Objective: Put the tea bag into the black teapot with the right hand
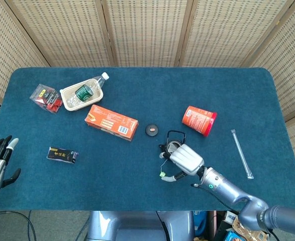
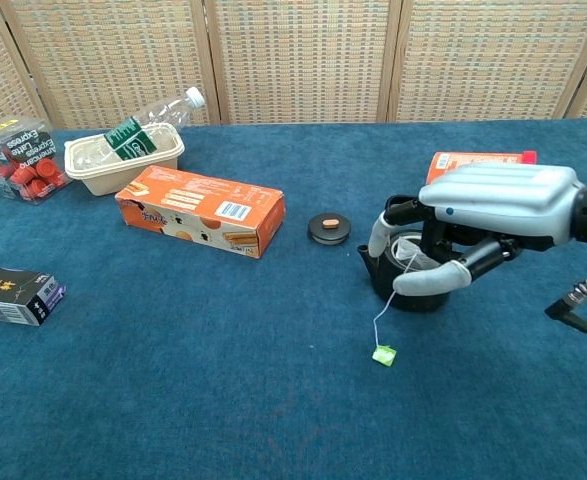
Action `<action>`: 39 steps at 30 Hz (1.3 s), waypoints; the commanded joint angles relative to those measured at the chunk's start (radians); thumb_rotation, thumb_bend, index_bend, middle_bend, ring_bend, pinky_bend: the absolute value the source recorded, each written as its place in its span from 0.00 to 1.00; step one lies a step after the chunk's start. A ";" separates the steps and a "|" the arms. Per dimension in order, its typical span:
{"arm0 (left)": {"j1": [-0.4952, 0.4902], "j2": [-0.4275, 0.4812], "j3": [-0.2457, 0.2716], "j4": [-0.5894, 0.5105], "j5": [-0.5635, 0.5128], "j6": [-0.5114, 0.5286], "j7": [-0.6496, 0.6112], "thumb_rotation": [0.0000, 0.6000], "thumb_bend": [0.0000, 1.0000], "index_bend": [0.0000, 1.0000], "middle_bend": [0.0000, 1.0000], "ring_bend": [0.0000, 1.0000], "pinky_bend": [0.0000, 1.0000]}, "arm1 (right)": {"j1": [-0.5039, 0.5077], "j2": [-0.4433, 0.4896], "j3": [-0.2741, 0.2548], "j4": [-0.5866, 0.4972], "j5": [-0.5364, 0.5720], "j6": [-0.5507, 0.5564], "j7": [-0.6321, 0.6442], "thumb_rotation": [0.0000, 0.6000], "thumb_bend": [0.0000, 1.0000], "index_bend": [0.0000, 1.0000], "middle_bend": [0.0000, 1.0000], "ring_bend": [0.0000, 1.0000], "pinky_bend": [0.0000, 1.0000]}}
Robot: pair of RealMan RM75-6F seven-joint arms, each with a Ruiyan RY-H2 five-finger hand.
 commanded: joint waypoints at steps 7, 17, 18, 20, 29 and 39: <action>0.001 -0.001 -0.001 0.005 -0.001 0.001 -0.004 1.00 0.36 0.00 0.00 0.00 0.00 | 0.022 0.011 0.015 0.009 0.039 -0.050 0.013 0.00 0.22 0.30 0.90 0.94 1.00; 0.002 -0.005 -0.001 0.013 -0.004 -0.002 -0.009 1.00 0.36 0.00 0.00 0.00 0.00 | 0.042 0.016 0.016 0.040 0.084 -0.114 0.012 0.00 0.22 0.30 0.94 0.94 1.00; 0.001 -0.005 -0.001 0.014 -0.004 -0.003 -0.009 1.00 0.36 0.00 0.00 0.00 0.00 | 0.042 0.016 0.015 0.043 0.087 -0.117 0.012 0.00 0.22 0.30 0.94 0.94 1.00; 0.001 -0.005 -0.001 0.014 -0.004 -0.005 -0.009 1.00 0.36 0.00 0.00 0.00 0.00 | 0.043 0.017 0.014 0.049 0.092 -0.122 0.011 0.00 0.22 0.30 0.95 0.94 1.00; -0.001 -0.005 -0.002 0.011 -0.004 -0.006 -0.006 1.00 0.36 0.00 0.00 0.00 0.00 | 0.038 0.027 0.010 0.067 0.107 -0.125 -0.004 0.00 0.22 0.30 0.98 0.96 1.00; -0.005 -0.004 -0.004 0.005 -0.002 -0.008 0.003 1.00 0.36 0.00 0.00 0.00 0.00 | 0.033 0.042 0.002 0.075 0.129 -0.142 -0.027 0.00 0.22 0.31 1.00 0.97 1.00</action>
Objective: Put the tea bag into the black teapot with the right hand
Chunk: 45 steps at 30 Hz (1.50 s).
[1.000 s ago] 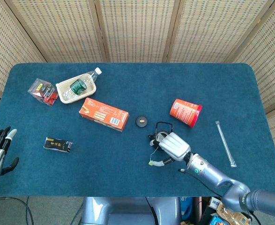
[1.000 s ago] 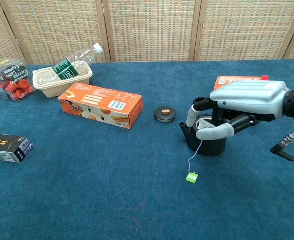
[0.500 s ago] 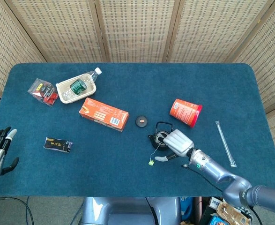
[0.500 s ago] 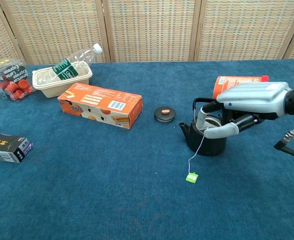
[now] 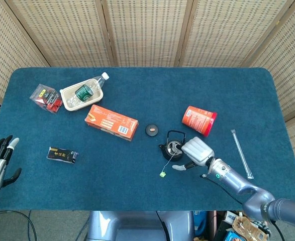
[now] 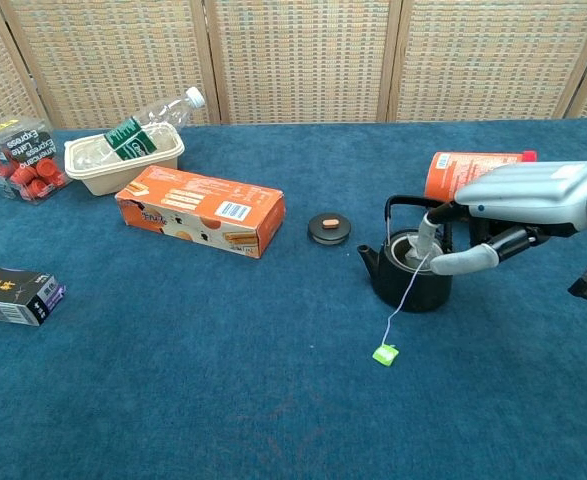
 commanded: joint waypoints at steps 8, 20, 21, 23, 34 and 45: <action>0.000 -0.001 0.000 0.003 -0.002 -0.002 -0.003 1.00 0.36 0.00 0.00 0.00 0.00 | 0.018 -0.004 0.001 -0.010 0.027 -0.041 -0.059 0.00 0.22 0.31 1.00 0.98 1.00; 0.006 -0.004 0.003 0.017 -0.005 -0.001 -0.018 1.00 0.36 0.00 0.00 0.00 0.00 | 0.040 -0.023 0.009 -0.022 0.080 -0.075 -0.159 0.00 0.22 0.31 1.00 0.98 1.00; 0.006 -0.004 0.004 0.017 -0.005 -0.002 -0.019 1.00 0.36 0.00 0.00 0.00 0.00 | 0.039 -0.023 0.010 -0.025 0.085 -0.073 -0.166 0.00 0.22 0.31 1.00 0.98 1.00; 0.006 -0.005 0.004 0.018 -0.004 -0.002 -0.022 1.00 0.36 0.00 0.00 0.00 0.00 | 0.038 -0.018 0.013 -0.035 0.093 -0.066 -0.177 0.00 0.22 0.31 1.00 0.98 1.00; 0.004 -0.006 0.001 0.019 0.001 0.002 -0.025 1.00 0.36 0.00 0.00 0.00 0.00 | 0.016 0.044 0.027 -0.113 0.104 -0.002 -0.205 0.00 0.22 0.31 1.00 0.98 1.00; 0.007 -0.003 0.001 0.015 0.002 0.008 -0.028 1.00 0.36 0.00 0.00 0.00 0.00 | -0.075 0.074 0.055 -0.167 0.066 0.201 -0.161 0.00 0.22 0.31 0.96 0.98 1.00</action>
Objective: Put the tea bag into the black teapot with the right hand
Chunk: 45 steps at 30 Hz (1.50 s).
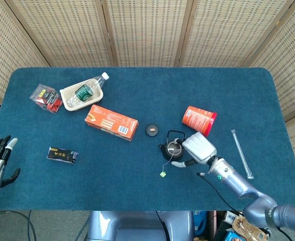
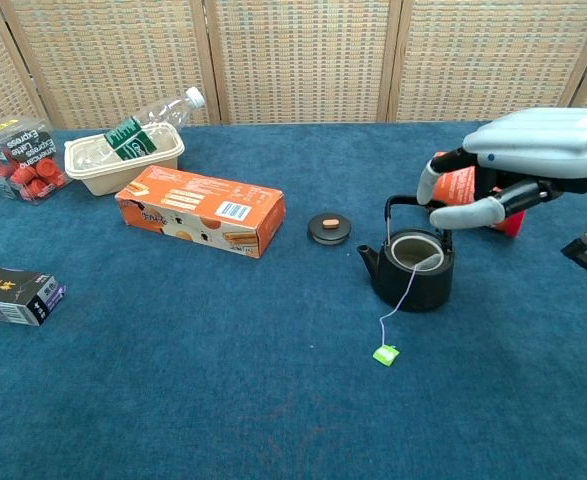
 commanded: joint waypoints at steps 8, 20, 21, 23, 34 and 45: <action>0.005 0.000 -0.001 -0.002 -0.002 0.008 0.000 1.00 0.36 0.00 0.00 0.00 0.00 | -0.115 0.009 0.024 -0.018 -0.020 0.195 0.050 0.00 0.22 0.31 0.86 0.92 1.00; 0.018 -0.012 -0.010 -0.003 -0.013 0.034 0.005 1.00 0.36 0.00 0.00 0.00 0.00 | -0.241 0.012 0.028 -0.041 0.012 0.359 0.028 0.00 0.22 0.26 0.53 0.54 0.73; 0.020 -0.013 -0.012 -0.003 -0.014 0.038 0.004 1.00 0.36 0.00 0.00 0.00 0.00 | -0.256 0.011 0.028 -0.041 0.013 0.379 0.026 0.00 0.22 0.24 0.49 0.50 0.69; 0.023 -0.015 -0.014 -0.003 -0.016 0.045 0.004 1.00 0.36 0.00 0.00 0.00 0.00 | -0.279 0.009 0.029 -0.043 0.015 0.411 0.027 0.00 0.21 0.22 0.43 0.43 0.62; 0.038 -0.036 -0.016 0.005 0.006 0.086 -0.003 1.00 0.36 0.00 0.00 0.00 0.00 | -0.412 -0.010 0.010 -0.024 0.005 0.554 0.048 0.00 0.22 0.06 0.12 0.09 0.29; 0.051 -0.040 0.013 -0.012 0.029 0.081 0.008 1.00 0.36 0.00 0.00 0.00 0.00 | -0.483 -0.035 -0.017 0.002 -0.039 0.609 0.006 0.00 0.21 0.05 0.06 0.01 0.19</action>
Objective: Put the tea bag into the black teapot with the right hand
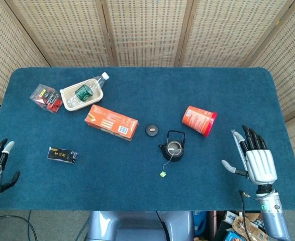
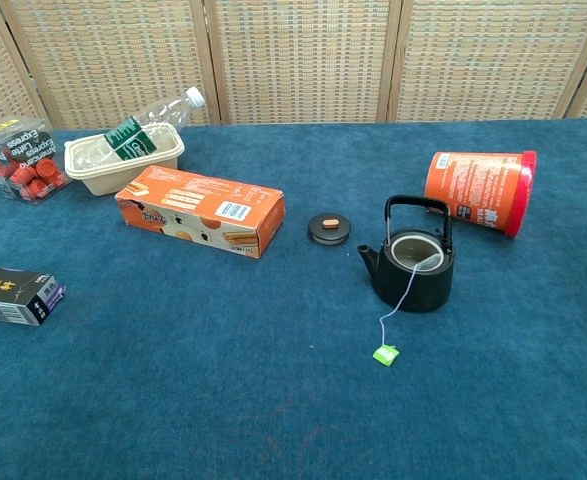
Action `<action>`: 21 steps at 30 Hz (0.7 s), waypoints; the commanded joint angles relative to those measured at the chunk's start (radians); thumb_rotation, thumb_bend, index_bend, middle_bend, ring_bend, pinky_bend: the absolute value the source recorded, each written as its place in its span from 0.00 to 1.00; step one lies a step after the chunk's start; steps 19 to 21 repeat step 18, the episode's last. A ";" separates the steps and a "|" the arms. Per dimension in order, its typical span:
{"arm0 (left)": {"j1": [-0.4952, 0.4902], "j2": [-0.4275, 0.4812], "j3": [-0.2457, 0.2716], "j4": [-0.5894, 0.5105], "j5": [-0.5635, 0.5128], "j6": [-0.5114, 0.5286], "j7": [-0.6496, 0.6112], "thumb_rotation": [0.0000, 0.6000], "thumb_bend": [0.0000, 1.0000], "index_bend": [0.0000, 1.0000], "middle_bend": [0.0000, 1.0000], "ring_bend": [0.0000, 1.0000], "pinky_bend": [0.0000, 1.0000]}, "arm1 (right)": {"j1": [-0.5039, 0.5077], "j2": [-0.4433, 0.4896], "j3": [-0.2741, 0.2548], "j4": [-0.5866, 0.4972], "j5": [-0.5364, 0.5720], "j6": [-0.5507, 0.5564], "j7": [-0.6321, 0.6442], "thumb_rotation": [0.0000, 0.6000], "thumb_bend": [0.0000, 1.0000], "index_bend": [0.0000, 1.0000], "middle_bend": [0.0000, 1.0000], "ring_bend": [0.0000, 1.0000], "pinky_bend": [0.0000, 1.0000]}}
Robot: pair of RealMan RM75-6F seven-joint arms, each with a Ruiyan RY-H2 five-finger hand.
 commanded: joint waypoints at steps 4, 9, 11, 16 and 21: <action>0.006 -0.002 0.012 -0.003 0.014 0.001 0.002 1.00 0.36 0.00 0.00 0.00 0.00 | -0.028 -0.015 -0.006 0.010 -0.008 0.018 -0.022 0.00 0.22 0.05 0.06 0.00 0.17; 0.009 -0.005 0.020 0.001 0.026 0.001 0.006 1.00 0.36 0.00 0.00 0.00 0.00 | -0.049 -0.017 -0.007 0.009 -0.001 0.022 -0.025 0.00 0.21 0.05 0.07 0.00 0.16; 0.009 -0.008 0.020 0.006 0.031 0.004 0.008 1.00 0.36 0.00 0.00 0.00 0.00 | -0.057 -0.014 -0.008 0.006 0.001 0.019 -0.029 0.00 0.21 0.05 0.07 0.00 0.16; 0.005 -0.014 0.016 0.009 0.045 0.010 0.018 1.00 0.36 0.00 0.00 0.00 0.00 | -0.067 -0.015 -0.003 0.006 0.005 0.008 -0.026 0.00 0.21 0.05 0.07 0.00 0.16; 0.003 -0.014 0.014 0.008 0.047 0.010 0.021 1.00 0.36 0.00 0.00 0.00 0.00 | -0.070 -0.016 -0.001 0.006 0.003 0.007 -0.026 0.00 0.21 0.05 0.07 0.00 0.16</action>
